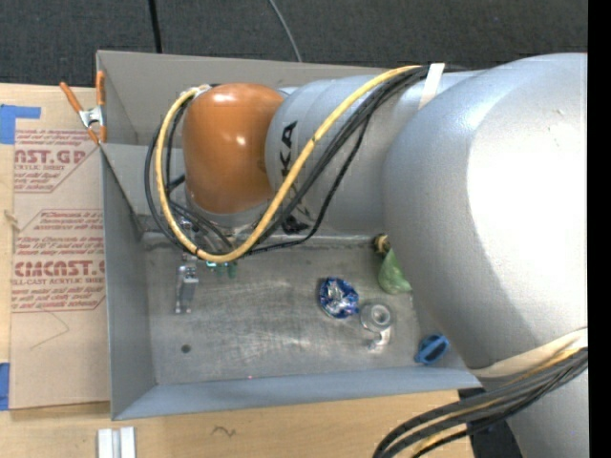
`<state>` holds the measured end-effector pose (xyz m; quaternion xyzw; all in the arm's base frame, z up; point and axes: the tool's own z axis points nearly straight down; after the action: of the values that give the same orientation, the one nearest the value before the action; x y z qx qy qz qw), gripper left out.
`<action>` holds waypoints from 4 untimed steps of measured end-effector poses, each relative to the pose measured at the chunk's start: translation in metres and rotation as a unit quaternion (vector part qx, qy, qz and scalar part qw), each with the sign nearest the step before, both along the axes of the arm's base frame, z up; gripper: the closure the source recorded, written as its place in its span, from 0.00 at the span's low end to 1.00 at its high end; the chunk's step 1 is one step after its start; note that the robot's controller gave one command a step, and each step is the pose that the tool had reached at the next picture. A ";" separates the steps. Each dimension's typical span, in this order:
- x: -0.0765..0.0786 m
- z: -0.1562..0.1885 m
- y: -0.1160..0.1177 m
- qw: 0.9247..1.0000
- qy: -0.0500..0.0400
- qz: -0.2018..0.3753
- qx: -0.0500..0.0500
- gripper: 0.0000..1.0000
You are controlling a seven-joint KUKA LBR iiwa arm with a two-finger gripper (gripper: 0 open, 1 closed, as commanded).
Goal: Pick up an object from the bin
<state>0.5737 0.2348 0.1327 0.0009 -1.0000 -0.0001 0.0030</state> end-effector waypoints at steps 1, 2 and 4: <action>0.008 0.014 -0.097 1.000 -0.004 0.002 0.000 0.00; -0.041 -0.024 -0.187 1.000 0.000 0.007 -0.002 0.00; -0.030 -0.061 -0.287 0.998 -0.005 0.066 0.000 0.00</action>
Offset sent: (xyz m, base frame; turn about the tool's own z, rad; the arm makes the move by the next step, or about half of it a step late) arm 0.0073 -0.0930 0.0138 -0.0098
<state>0.5432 -0.0522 0.0720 0.0667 -0.9978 -0.0001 -0.0020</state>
